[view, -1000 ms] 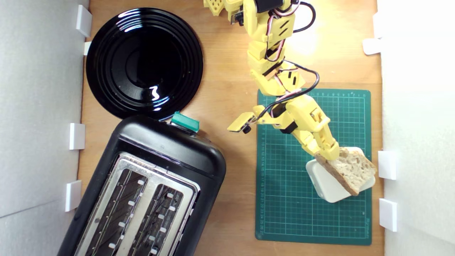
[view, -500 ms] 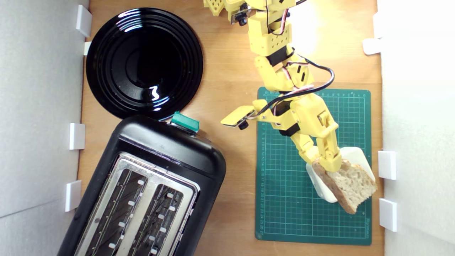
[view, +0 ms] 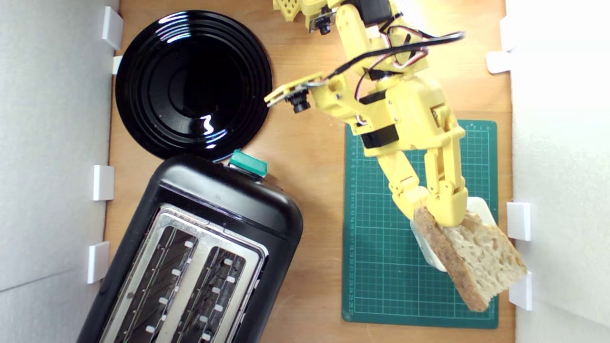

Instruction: Pick bread and place in toaster

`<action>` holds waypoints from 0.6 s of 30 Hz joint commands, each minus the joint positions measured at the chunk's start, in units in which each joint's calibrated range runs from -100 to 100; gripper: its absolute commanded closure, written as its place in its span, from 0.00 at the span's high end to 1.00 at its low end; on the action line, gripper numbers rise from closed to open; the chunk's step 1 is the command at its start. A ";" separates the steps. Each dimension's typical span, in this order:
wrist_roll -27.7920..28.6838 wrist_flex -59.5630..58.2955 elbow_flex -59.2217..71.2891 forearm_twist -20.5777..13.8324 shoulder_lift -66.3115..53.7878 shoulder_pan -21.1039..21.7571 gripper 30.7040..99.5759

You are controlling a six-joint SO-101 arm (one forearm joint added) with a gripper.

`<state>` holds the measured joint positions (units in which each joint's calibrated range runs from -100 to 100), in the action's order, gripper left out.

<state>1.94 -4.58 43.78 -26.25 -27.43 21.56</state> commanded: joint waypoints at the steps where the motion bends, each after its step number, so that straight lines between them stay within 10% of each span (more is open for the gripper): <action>1: -3.27 7.99 -9.42 0.33 -7.43 -0.69 0.36; 18: -24.78 46.90 -53.18 0.42 -7.85 -0.85 0.36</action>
<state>-18.65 36.02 -0.05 -25.63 -32.63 21.37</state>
